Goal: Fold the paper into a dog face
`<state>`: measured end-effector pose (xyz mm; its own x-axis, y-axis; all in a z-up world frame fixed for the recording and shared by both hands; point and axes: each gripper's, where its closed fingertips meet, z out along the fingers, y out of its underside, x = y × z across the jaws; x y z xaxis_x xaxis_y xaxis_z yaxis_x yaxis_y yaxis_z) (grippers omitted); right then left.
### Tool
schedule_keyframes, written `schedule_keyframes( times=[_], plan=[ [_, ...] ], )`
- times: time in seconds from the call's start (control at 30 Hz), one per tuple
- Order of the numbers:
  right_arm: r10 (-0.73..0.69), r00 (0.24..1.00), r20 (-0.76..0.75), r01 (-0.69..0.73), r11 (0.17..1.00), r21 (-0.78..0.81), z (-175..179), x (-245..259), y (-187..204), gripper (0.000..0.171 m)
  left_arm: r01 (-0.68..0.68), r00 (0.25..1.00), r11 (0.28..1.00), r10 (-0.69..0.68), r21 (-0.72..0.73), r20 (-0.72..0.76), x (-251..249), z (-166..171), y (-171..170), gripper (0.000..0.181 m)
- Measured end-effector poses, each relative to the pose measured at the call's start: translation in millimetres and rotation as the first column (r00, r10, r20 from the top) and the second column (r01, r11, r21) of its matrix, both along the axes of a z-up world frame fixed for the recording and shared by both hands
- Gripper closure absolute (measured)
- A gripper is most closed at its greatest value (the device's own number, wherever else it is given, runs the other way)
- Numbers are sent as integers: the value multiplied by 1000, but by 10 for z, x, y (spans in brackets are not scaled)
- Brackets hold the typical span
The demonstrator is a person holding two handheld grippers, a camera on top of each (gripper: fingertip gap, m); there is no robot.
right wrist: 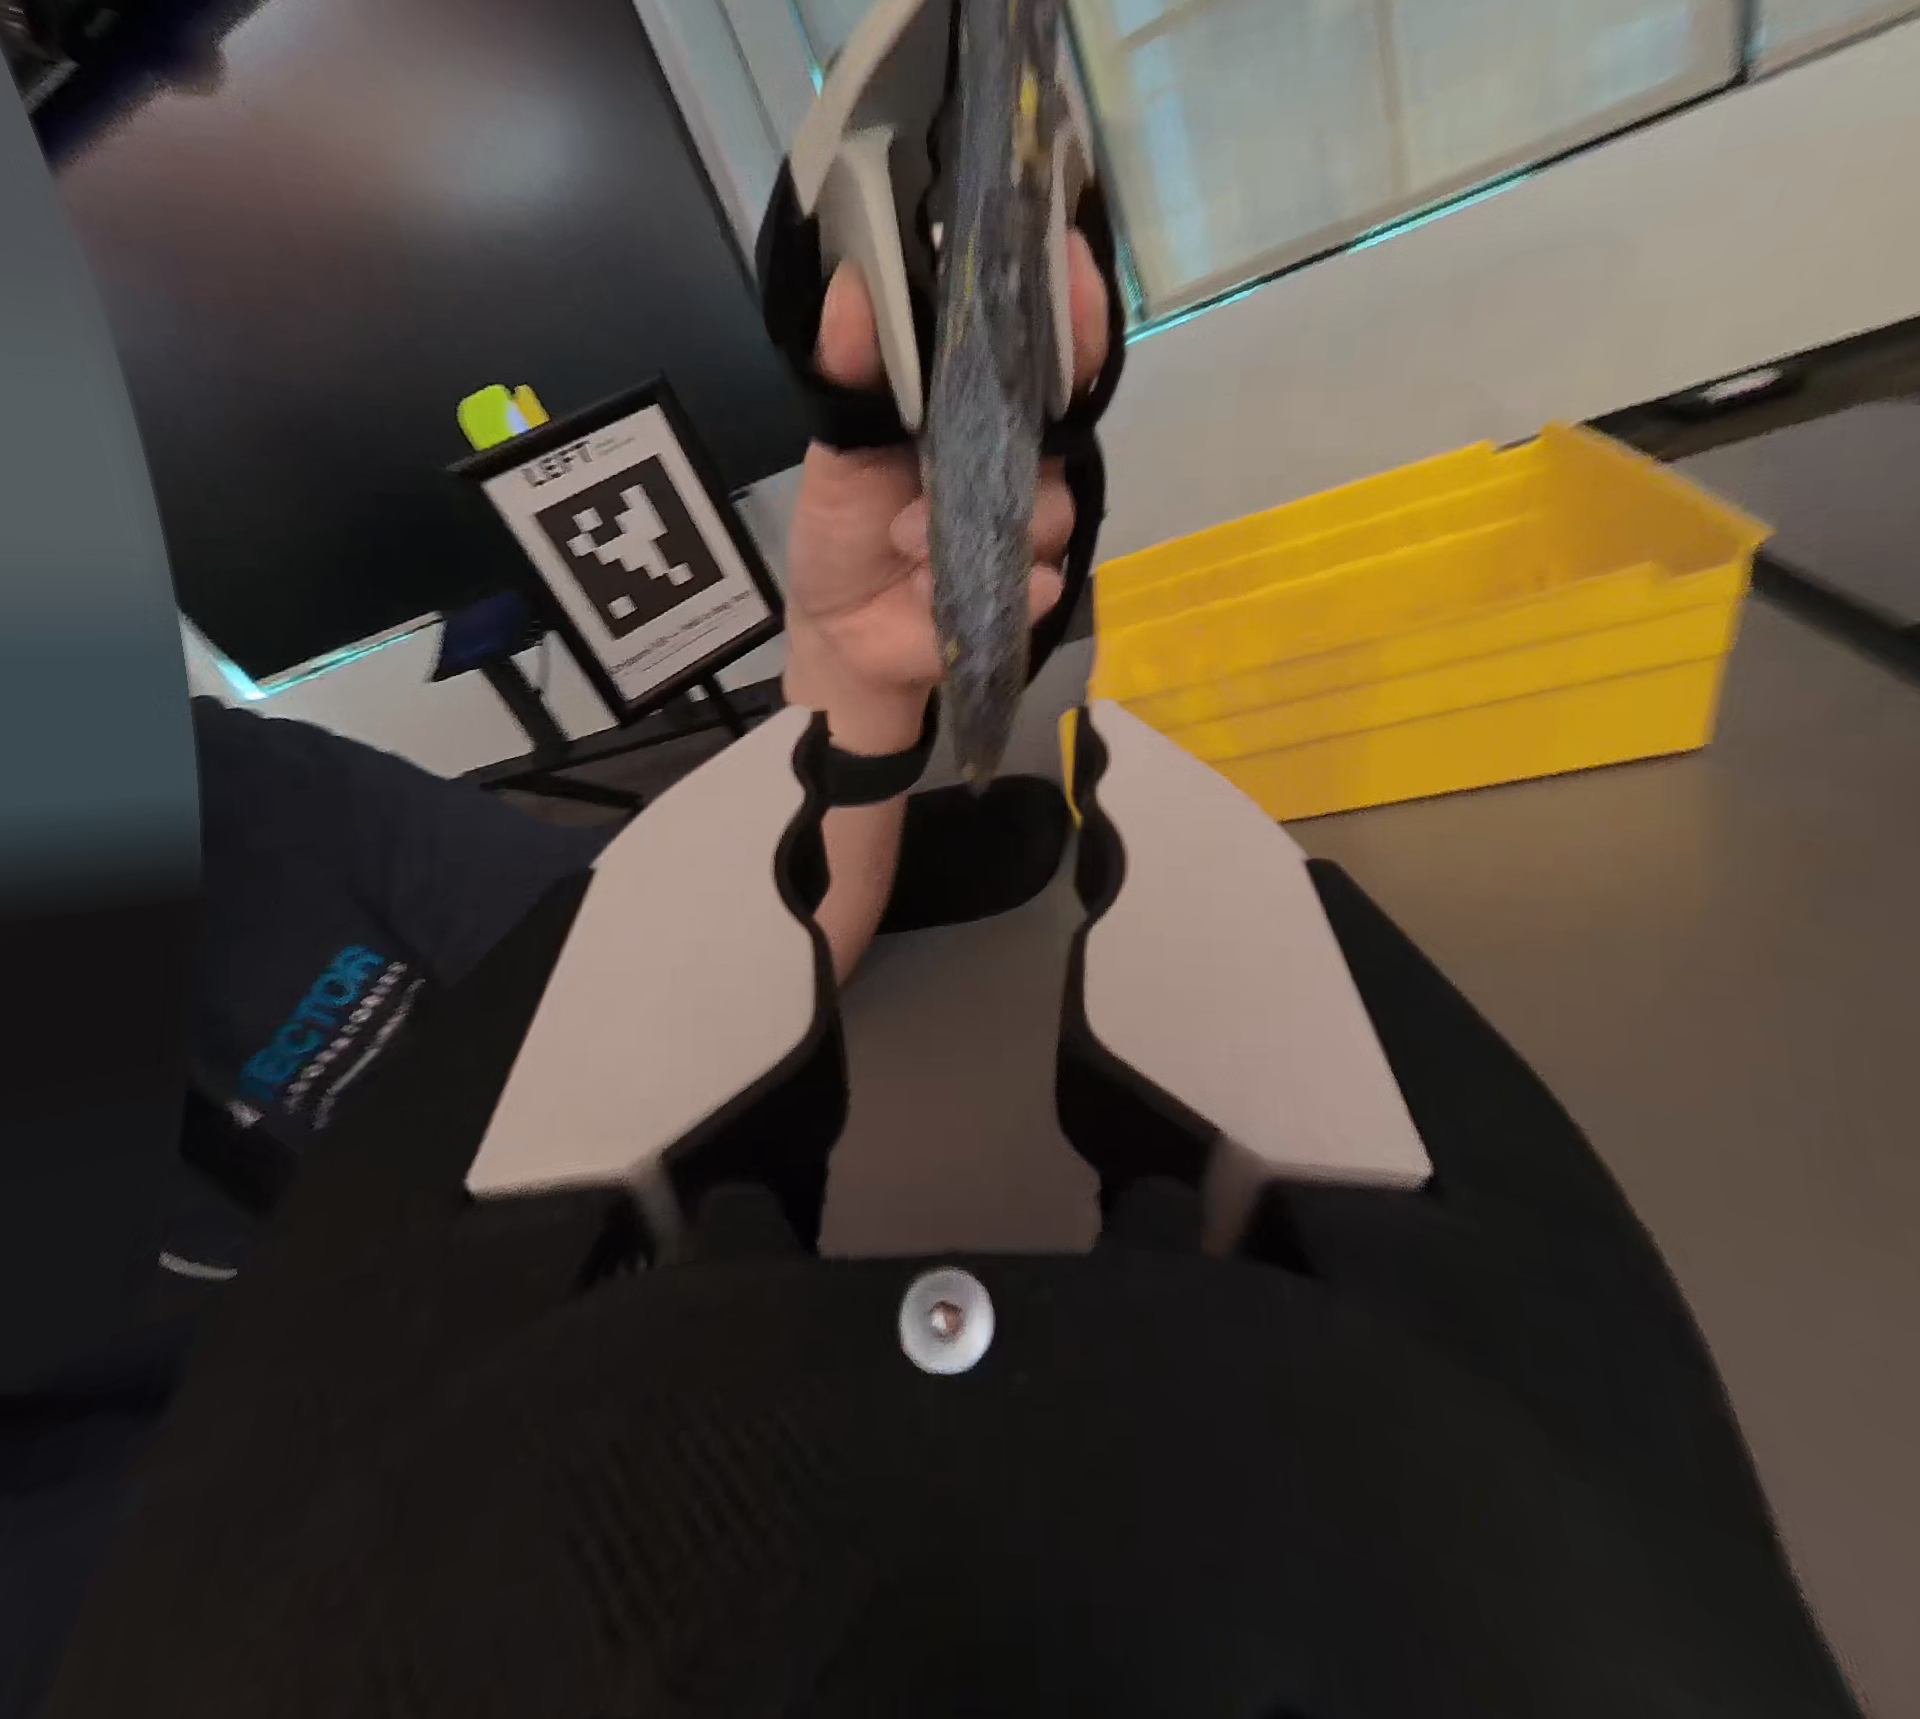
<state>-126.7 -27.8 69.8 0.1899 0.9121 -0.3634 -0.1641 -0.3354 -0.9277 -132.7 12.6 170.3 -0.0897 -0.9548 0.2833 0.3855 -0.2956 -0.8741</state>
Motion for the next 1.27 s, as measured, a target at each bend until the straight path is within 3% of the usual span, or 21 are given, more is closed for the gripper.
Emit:
schedule_keyframes(
  times=[0.1,0.2,0.43,0.97,1.27],
  plan=[
    [-53,994,-91,58,997,51,189,128,21,118,68,997,998,-69,-16,-21,148,-67,-95,181],
    [-16,977,-212,21,1000,23,323,182,-22,132,120,992,992,-121,-33,-38,279,-134,-172,181],
    [85,967,-240,-96,995,-34,303,117,-118,169,176,980,984,-178,-36,-89,462,-259,-279,181],
    [78,950,-302,-124,983,-135,209,107,-22,169,79,991,997,-80,-6,-107,396,-258,-146,181],
    [158,897,-413,-255,948,-192,226,97,-69,169,72,991,997,-71,2,-111,385,-253,-139,181]
  ],
)
